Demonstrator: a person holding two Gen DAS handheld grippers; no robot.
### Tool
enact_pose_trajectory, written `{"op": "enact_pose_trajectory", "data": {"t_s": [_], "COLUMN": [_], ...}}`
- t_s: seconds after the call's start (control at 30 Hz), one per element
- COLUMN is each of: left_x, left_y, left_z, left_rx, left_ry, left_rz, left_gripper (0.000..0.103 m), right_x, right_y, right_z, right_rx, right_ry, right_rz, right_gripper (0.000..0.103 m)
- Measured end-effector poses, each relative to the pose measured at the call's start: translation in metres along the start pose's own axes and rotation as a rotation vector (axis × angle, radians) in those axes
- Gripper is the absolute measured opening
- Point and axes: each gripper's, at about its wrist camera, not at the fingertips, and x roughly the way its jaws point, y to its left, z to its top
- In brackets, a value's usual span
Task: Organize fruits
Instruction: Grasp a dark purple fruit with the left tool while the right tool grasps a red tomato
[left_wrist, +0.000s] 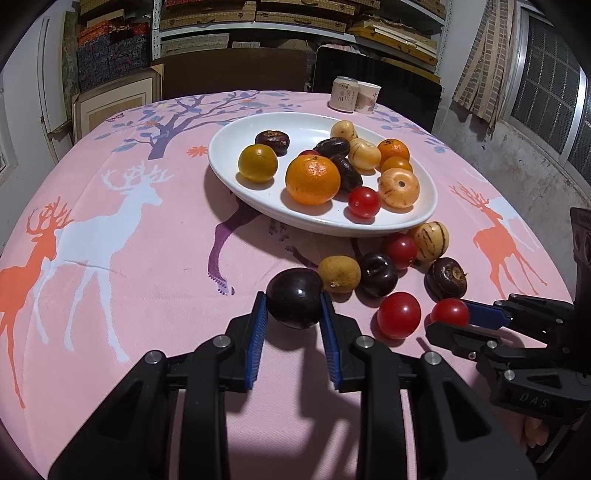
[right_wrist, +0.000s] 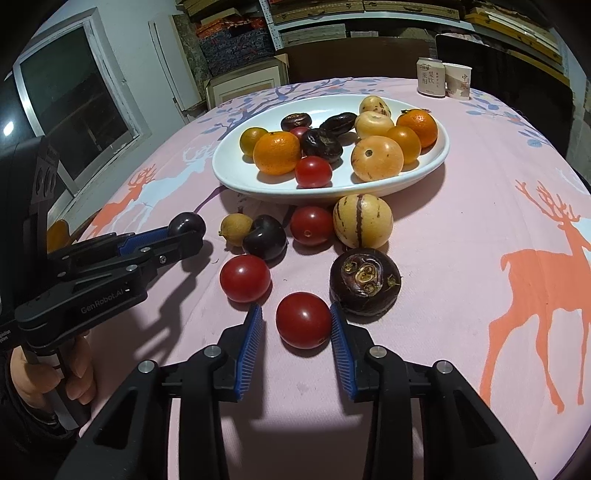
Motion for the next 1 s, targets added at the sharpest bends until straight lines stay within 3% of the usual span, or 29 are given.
{"op": "enact_pose_trajectory", "data": {"t_s": [0.63,0.87,1.0], "left_x": [-0.007,-0.024,-0.038], "left_y": [0.003,0.01,0.006], "left_z": [0.0,-0.001,0.01], "left_rx": [-0.019,-0.029,-0.006], "left_ry": [-0.034,-0.063,-0.08], "left_rz": [-0.003,-0.024,-0.034], "left_gripper": [0.027,0.027,0.027], "right_x": [-0.018,-0.045,-0.07], "right_y": [0.005,0.003,-0.011], "right_z": [-0.013,-0.022,-0.007], "right_rx": [-0.015,-0.036,-0.017], "right_ry": [-0.065,-0.117,-0.168], "right_rz": [0.01,0.03,0.053], "right_gripper": [0.034,0.034,0.034]}}
